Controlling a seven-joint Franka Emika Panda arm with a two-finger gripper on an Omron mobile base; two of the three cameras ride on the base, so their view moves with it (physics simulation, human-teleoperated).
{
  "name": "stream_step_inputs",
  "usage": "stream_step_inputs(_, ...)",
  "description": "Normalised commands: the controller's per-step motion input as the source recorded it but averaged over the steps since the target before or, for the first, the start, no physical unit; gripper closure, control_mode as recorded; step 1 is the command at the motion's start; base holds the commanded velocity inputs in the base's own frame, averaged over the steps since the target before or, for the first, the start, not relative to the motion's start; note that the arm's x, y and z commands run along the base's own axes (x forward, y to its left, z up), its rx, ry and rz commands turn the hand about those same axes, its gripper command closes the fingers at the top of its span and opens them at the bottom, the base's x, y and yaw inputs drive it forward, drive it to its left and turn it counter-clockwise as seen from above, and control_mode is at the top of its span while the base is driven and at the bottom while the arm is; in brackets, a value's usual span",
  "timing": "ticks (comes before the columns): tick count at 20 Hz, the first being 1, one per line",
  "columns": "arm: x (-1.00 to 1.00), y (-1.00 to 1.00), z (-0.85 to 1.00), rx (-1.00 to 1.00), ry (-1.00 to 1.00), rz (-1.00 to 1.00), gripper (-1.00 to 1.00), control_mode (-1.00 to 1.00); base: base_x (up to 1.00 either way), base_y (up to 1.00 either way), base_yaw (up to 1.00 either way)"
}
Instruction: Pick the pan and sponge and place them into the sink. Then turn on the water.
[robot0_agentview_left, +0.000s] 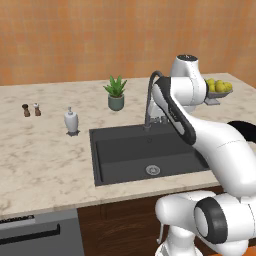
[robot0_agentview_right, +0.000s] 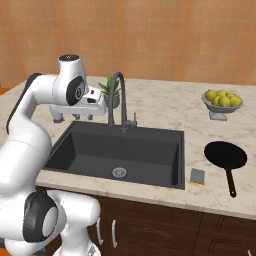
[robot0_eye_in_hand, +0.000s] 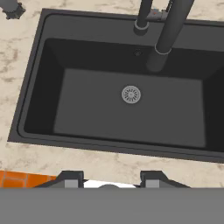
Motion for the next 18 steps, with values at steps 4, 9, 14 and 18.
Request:
stream_step_inputs(4, -0.01, 0.0, 0.0, 0.0, 0.0, 0.0, -1.0, -1.0, 0.0, 0.0, 0.0)
stream_step_inputs(9, -0.07, 0.0, 0.0, 0.0, 0.0, 0.0, -1.0, -1.0, 0.0, 0.0, 0.0)
stream_step_inputs(14, -0.1, 0.0, 0.0, 0.0, 0.0, 0.0, -1.0, -1.0, 0.0, 0.0, 0.0)
stream_step_inputs(18, -0.06, 0.0, 0.0, 0.0, 0.0, 0.0, -1.0, -1.0, 0.0, 0.0, 0.0)
